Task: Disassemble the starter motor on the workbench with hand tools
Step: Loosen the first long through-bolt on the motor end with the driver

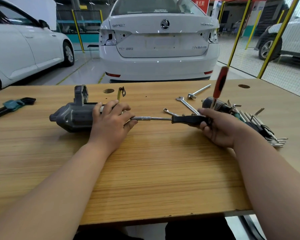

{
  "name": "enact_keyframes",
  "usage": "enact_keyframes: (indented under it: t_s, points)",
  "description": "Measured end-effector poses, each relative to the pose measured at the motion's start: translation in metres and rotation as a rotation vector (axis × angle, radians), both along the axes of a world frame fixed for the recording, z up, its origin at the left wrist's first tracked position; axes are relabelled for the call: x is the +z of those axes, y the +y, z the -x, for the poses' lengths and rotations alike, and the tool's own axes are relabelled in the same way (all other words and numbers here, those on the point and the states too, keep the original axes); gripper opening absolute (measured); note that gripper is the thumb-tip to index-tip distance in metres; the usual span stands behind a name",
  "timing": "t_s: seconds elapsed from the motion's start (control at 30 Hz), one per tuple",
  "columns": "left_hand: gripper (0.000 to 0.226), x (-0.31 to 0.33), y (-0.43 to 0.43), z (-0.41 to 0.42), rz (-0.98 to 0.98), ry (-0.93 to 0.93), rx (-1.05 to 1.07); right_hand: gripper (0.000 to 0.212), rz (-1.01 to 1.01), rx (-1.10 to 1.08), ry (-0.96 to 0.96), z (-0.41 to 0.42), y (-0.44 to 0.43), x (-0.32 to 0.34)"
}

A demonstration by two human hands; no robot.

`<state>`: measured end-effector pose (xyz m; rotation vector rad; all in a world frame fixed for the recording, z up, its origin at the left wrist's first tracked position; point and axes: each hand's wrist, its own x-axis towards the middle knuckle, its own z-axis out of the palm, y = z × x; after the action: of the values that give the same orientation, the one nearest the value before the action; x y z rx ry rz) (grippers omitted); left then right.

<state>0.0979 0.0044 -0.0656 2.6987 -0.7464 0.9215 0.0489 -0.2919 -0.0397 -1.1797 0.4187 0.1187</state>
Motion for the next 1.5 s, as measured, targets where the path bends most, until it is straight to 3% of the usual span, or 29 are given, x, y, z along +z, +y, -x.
enact_keyframes:
  t_s: [0.07, 0.23, 0.5, 0.8, 0.93, 1.03, 1.2, 1.5]
  points:
    - [0.021, 0.000, 0.000, 0.000, 0.002, 0.002, 0.000, 0.056, -0.025, -0.006, 0.003, 0.001, 0.000, 0.002]
    - [0.022, 0.000, -0.001, 0.000, -0.002, 0.008, 0.006, 0.025, 0.103, -0.023, -0.026, 0.001, 0.011, 0.003]
    - [0.021, -0.002, 0.000, -0.001, 0.001, -0.009, 0.000, 0.038, 0.550, -0.121, -0.043, -0.004, 0.015, 0.001]
    - [0.047, -0.001, -0.002, -0.002, -0.013, 0.007, 0.027, 0.009, 0.261, -0.020, -0.156, -0.002, 0.011, 0.000]
    - [0.048, -0.001, -0.002, -0.002, -0.010, -0.001, 0.017, 0.040, 0.080, -0.021, -0.165, -0.002, 0.011, -0.001]
    - [0.036, 0.000, -0.001, -0.001, -0.003, -0.010, 0.009, 0.034, -0.027, -0.061, -0.162, -0.002, 0.013, -0.002]
    - [0.016, 0.001, -0.003, 0.004, 0.017, -0.070, -0.036, 0.020, 0.219, -0.162, -0.089, -0.009, 0.020, -0.003]
    - [0.018, 0.001, -0.002, 0.002, 0.023, -0.082, -0.040, 0.031, 0.247, -0.078, 0.011, -0.005, 0.014, 0.001]
